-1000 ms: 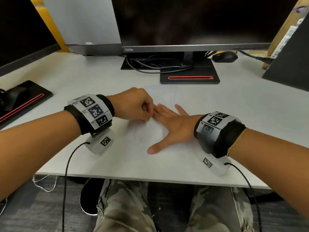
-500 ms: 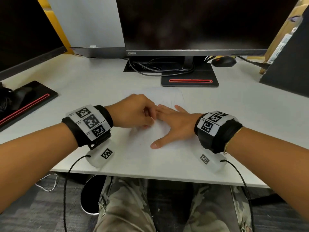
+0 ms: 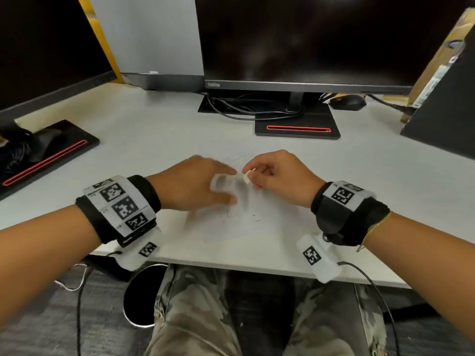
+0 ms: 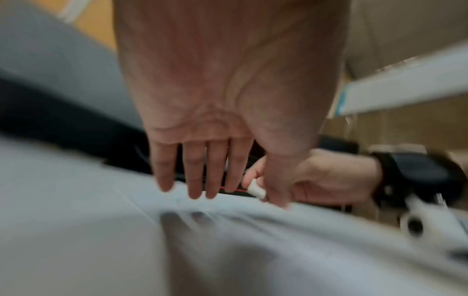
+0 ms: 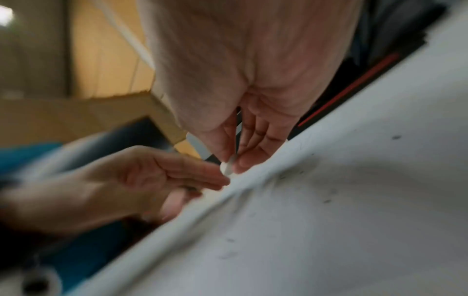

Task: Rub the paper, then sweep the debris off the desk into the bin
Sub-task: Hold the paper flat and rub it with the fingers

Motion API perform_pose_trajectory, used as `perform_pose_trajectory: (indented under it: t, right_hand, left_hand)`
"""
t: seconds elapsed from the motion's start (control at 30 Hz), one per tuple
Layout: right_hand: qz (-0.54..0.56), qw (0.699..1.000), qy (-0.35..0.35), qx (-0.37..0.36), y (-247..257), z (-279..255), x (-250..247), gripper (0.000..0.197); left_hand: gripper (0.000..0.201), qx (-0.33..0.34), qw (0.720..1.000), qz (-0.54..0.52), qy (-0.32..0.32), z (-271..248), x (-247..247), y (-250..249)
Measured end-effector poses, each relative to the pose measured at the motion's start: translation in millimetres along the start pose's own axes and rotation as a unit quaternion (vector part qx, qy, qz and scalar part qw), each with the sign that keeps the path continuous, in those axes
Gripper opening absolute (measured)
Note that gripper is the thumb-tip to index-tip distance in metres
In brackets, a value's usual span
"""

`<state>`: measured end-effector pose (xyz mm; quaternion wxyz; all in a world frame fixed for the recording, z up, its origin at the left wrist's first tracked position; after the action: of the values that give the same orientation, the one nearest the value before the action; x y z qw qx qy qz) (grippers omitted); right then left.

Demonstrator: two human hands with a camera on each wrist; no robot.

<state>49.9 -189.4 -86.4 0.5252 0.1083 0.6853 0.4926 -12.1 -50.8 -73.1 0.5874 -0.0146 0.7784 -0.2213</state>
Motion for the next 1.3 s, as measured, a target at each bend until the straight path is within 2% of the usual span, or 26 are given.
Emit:
perform_pose_trajectory:
  t: [0.03,0.07,0.13,0.2,0.33,0.47,0.57,0.63,0.7,0.77,0.9,1.03,1.17,1.27,1.3]
  right_hand:
    - [-0.051,0.999,0.01,-0.001,0,2,4,0.015]
    - [-0.085,0.996,0.033,-0.005,3,2,12,0.017]
    - [-0.125,0.986,0.103,-0.026,11,0,35,0.014]
    - [-0.169,0.973,0.152,-0.043,14,4,47,0.008]
    - [-0.231,0.958,0.162,-0.049,14,20,37,0.008]
    - [-0.234,0.927,0.277,-0.093,32,1,71,0.007]
    - [-0.259,0.936,0.218,-0.097,28,22,47,0.007]
    - [-0.232,0.948,0.199,-0.089,29,26,40,0.006]
    - [-0.19,0.945,0.244,-0.107,40,12,62,0.004]
    - [-0.198,0.93,0.286,-0.118,44,3,82,0.003]
    - [-0.227,0.94,0.234,-0.095,34,25,60,0.004]
    - [-0.211,0.924,0.301,-0.107,40,7,82,0.005]
    - [-0.221,0.937,0.253,-0.099,41,18,67,0.01]
    - [-0.212,0.919,0.313,-0.112,48,3,86,0.006]
    - [-0.214,0.921,0.307,-0.11,48,5,84,0.005]
  left_hand:
    - [0.095,-0.025,0.993,0.092,0.067,-3,17,11]
    - [0.116,-0.048,0.982,0.139,0.121,-7,31,23]
    - [0.128,-0.064,0.974,0.137,0.166,-12,50,36]
    - [0.13,-0.065,0.977,0.111,0.171,-13,56,39]
    - [0.131,-0.066,0.98,0.088,0.167,-14,61,40]
    - [0.131,-0.064,0.982,0.065,0.165,-13,61,41]
    - [0.133,-0.07,0.98,0.073,0.17,-13,61,41]
    - [0.131,-0.072,0.98,0.068,0.172,-13,61,40]
    - [0.127,-0.075,0.981,0.053,0.173,-13,59,38]
    - [0.126,-0.08,0.98,0.047,0.178,-14,59,37]
    - [0.136,-0.089,0.977,0.049,0.187,-15,60,37]
    - [0.137,-0.095,0.976,0.051,0.192,-14,60,39]
    - [0.137,-0.093,0.975,0.047,0.195,-14,61,38]
    - [0.136,-0.095,0.975,0.045,0.195,-14,61,39]
    - [0.136,-0.095,0.975,0.045,0.195,-14,61,39]
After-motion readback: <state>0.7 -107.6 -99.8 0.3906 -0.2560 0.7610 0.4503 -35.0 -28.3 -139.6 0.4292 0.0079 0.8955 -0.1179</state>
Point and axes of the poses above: each hand's wrist, its own z-axis towards the middle knuckle, its own x-axis out of the palm, y = z × x, the point moved 10 cm from there along z, towards the middle knuckle, and after that the axes turned 1 degree about y, right-handed, at the moved point
